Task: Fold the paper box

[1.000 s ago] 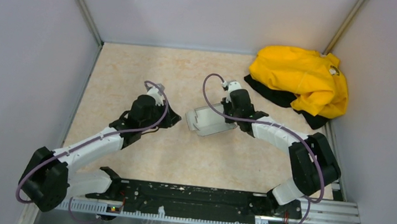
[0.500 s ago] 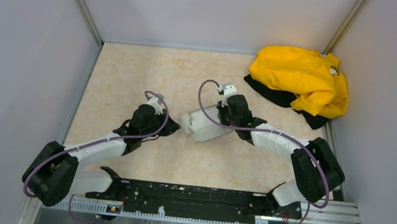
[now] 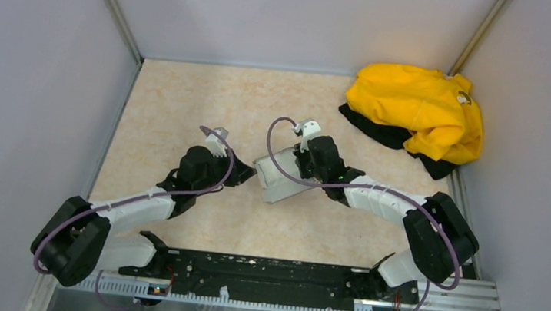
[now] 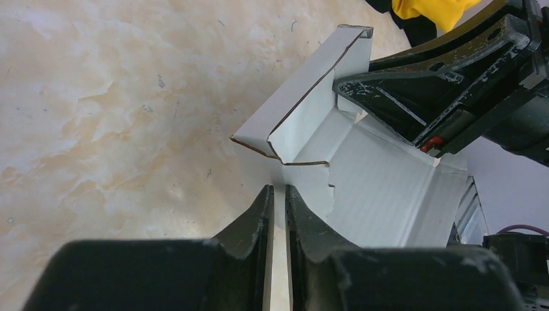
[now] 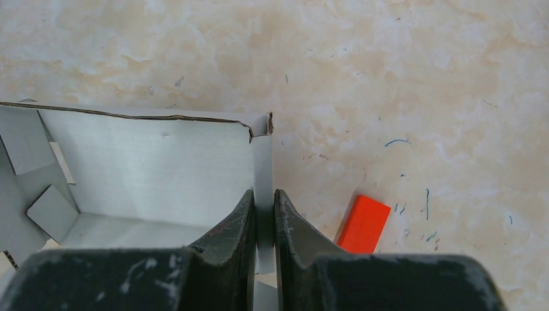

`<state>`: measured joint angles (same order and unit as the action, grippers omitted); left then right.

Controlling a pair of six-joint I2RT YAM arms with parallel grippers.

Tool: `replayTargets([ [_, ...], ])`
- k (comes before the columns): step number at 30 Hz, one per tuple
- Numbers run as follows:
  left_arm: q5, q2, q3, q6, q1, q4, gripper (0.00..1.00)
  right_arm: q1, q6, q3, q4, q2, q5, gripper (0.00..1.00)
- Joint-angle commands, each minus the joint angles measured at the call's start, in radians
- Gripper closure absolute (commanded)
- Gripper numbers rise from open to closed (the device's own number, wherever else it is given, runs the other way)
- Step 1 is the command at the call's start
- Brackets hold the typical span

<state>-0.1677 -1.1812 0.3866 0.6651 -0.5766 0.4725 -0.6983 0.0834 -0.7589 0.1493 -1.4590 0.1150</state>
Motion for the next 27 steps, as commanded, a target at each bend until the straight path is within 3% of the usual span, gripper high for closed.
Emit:
replayTargets([
  [1, -0.032, -0.009, -0.017, 0.012, 0.004, 0.066, 0.84, -0.029, -0.007, -0.006, 0.064, 0.021, 0.025, 0.91],
  [12, -0.023, -0.042, 0.015, 0.001, 0.002, 0.008, 0.83, -0.045, 0.000, -0.020, 0.052, -0.006, 0.069, 0.91],
  [27, -0.027, -0.052, 0.033, -0.004, -0.008, 0.006, 0.70, -0.048, 0.006, -0.052, 0.036, -0.057, 0.077, 0.91],
])
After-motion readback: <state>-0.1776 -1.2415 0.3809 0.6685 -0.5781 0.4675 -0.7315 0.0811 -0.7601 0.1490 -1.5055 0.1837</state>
